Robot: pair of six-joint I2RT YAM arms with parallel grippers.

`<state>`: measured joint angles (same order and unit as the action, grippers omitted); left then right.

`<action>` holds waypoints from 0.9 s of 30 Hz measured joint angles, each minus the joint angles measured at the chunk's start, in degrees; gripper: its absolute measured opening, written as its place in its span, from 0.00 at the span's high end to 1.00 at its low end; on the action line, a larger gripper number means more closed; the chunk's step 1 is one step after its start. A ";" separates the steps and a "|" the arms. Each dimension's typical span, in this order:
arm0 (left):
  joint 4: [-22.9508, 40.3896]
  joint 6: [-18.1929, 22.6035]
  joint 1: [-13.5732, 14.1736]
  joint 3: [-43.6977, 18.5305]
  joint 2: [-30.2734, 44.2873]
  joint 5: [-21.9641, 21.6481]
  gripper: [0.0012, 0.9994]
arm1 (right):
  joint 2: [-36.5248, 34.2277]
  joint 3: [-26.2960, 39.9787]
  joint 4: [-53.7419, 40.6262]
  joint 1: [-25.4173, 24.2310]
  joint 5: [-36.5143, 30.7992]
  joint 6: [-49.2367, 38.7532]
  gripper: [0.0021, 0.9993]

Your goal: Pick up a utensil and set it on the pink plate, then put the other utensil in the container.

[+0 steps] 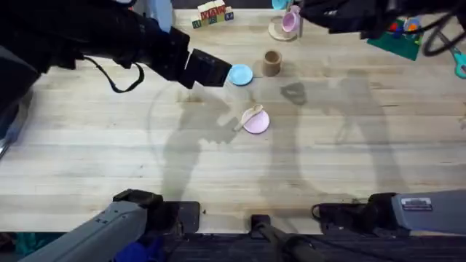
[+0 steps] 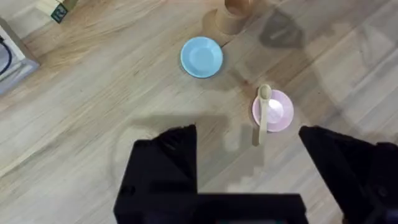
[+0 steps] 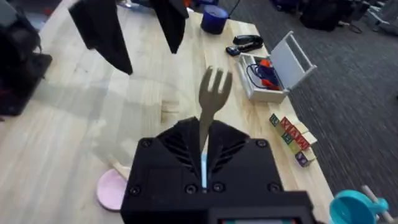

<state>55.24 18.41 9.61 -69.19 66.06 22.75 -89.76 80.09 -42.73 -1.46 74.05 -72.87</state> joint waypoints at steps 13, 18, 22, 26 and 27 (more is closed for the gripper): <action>0.01 0.00 -0.01 0.00 0.00 0.00 0.00 | -12.68 0.00 15.05 1.08 3.80 -0.43 0.97; 0.02 0.00 -0.02 0.00 0.00 0.01 0.00 | -16.67 0.00 21.79 1.08 4.03 0.63 0.97; 0.02 0.00 -0.01 0.00 0.00 -0.01 0.00 | -19.95 0.00 28.21 1.08 4.03 4.01 0.97; 0.00 0.00 -0.02 0.00 0.00 0.01 0.00 | -22.85 0.00 31.62 1.08 4.00 5.92 0.97; 0.02 0.00 -0.02 0.00 0.00 0.01 0.00 | -23.50 0.00 32.31 1.08 3.99 6.35 0.97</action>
<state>55.26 18.41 9.58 -69.19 66.06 22.76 -113.26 80.09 -10.42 -0.38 78.04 -66.52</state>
